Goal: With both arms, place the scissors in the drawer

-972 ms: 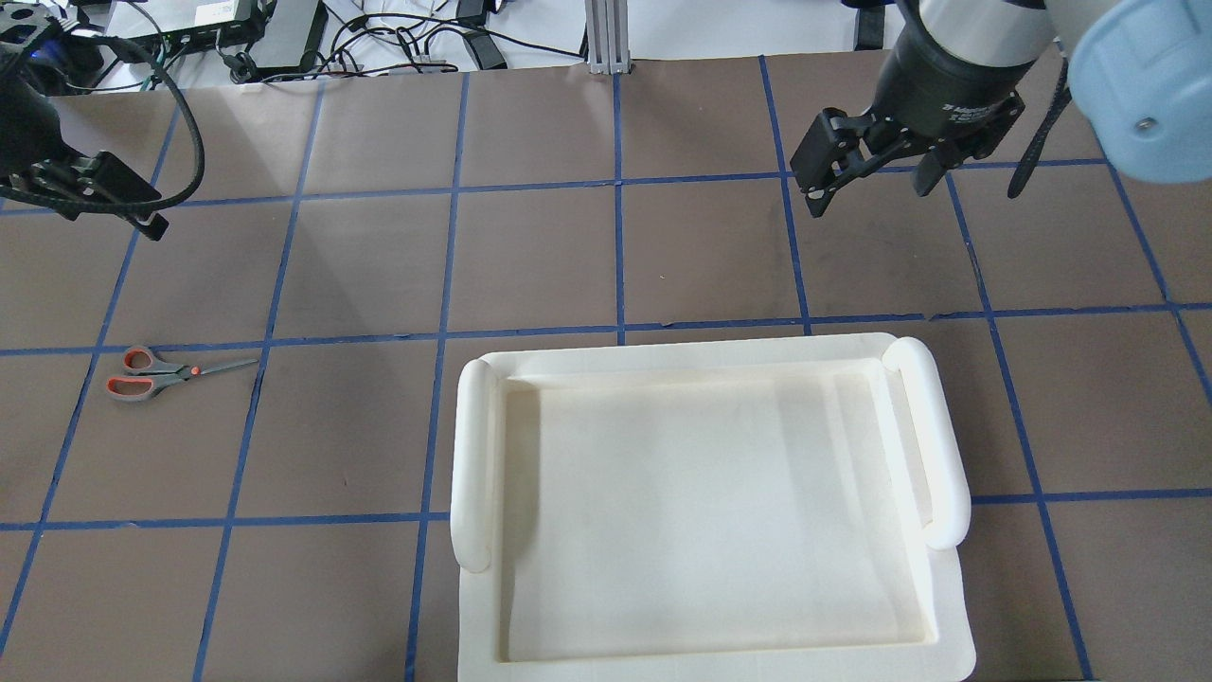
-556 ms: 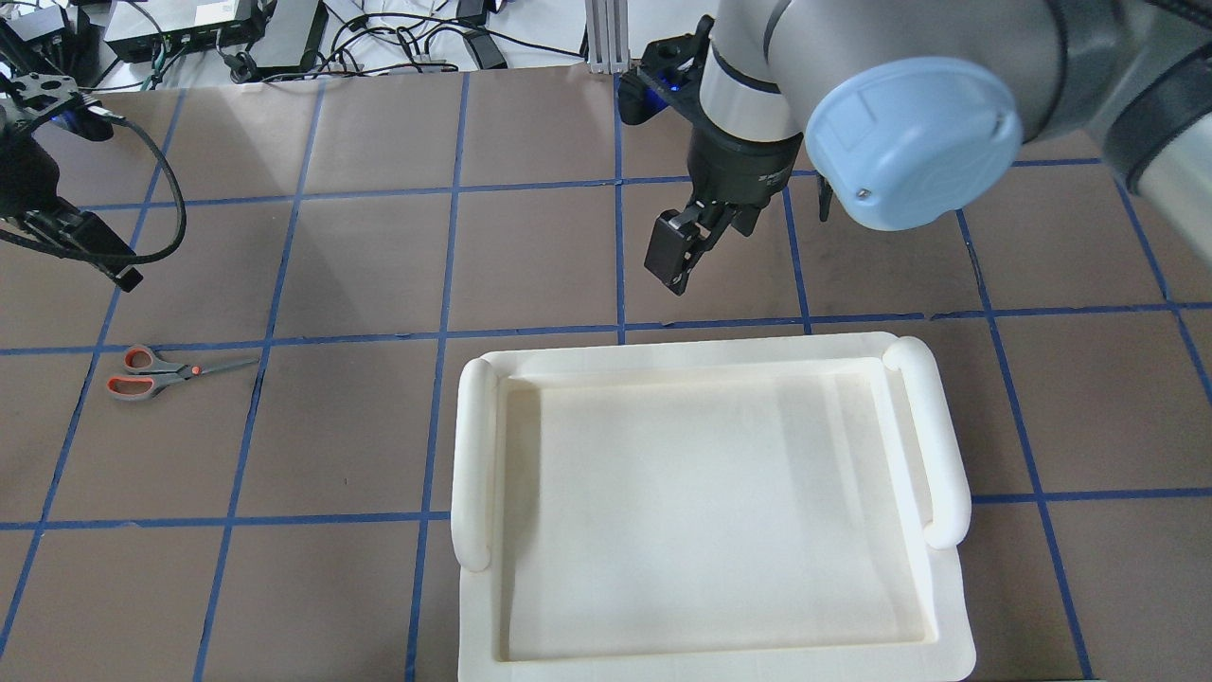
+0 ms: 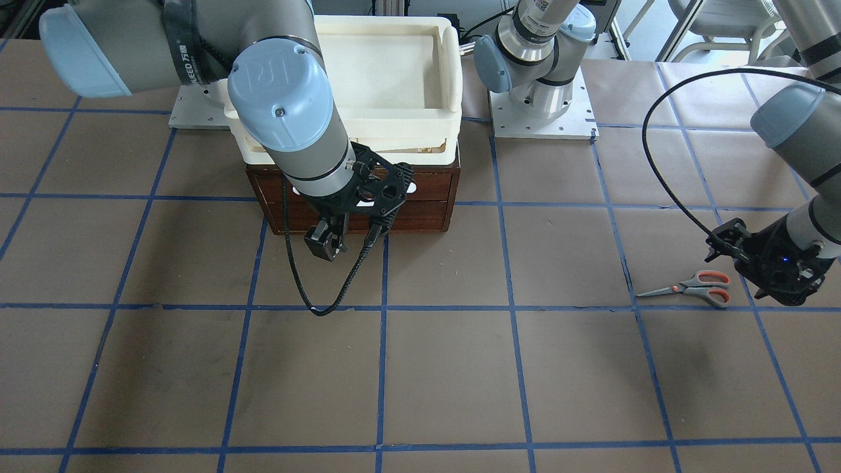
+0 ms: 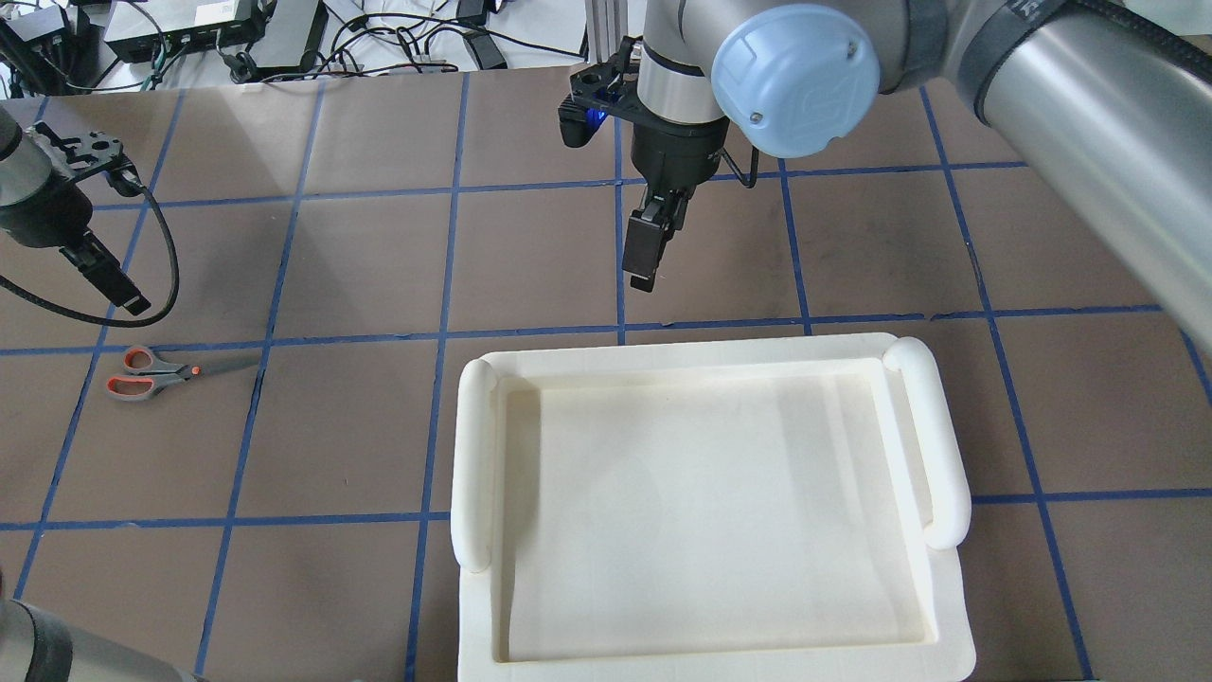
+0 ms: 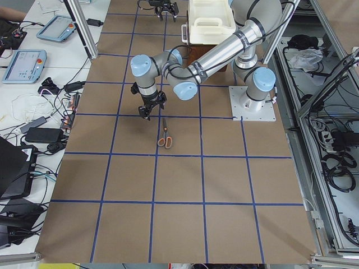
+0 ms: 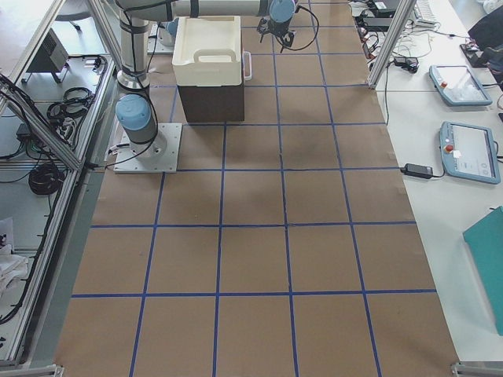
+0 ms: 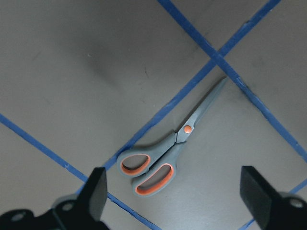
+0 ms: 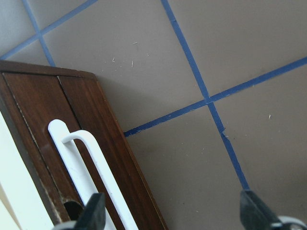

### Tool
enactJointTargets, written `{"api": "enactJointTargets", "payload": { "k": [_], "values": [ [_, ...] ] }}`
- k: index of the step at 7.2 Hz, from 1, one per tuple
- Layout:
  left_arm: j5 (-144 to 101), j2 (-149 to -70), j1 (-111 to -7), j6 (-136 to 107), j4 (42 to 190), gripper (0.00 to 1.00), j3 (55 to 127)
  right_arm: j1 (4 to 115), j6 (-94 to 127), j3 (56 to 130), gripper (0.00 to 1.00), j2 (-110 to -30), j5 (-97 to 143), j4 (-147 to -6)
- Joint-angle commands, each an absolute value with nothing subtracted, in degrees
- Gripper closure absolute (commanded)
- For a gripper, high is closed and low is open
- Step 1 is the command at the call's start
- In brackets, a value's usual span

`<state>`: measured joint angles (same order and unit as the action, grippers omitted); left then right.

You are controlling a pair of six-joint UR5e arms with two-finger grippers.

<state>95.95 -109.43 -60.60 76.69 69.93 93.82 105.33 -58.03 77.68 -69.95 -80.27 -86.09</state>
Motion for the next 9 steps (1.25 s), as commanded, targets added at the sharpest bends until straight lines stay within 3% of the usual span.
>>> {"api": "enactJointTargets", "payload": {
  "k": [1, 2, 6, 8, 9],
  "values": [
    [92.0, -112.8, -60.4, 88.3, 64.5, 0.04, 94.2, 104.6, -73.7, 76.6, 0.02, -67.9, -80.2, -79.2],
    [92.1, -113.5, -59.0, 90.9, 63.9, 0.06, 95.1, 104.6, -80.1, 76.9, 0.03, -67.2, -80.2, -78.4],
    [91.8, -115.4, -55.8, 102.6, 59.0, 0.0, 100.7, 105.6, -82.6, 80.5, 0.15, -66.3, -80.9, -78.4],
    [91.8, -115.4, -55.8, 106.4, 52.8, 0.0, 104.0, 105.6, -81.8, 80.6, 0.29, -66.2, -80.8, -78.5],
    [91.7, -115.5, -55.8, 106.4, 52.6, 0.0, 104.8, 105.6, -81.7, 80.7, 0.3, -66.1, -80.5, -78.5]
  ]
}}
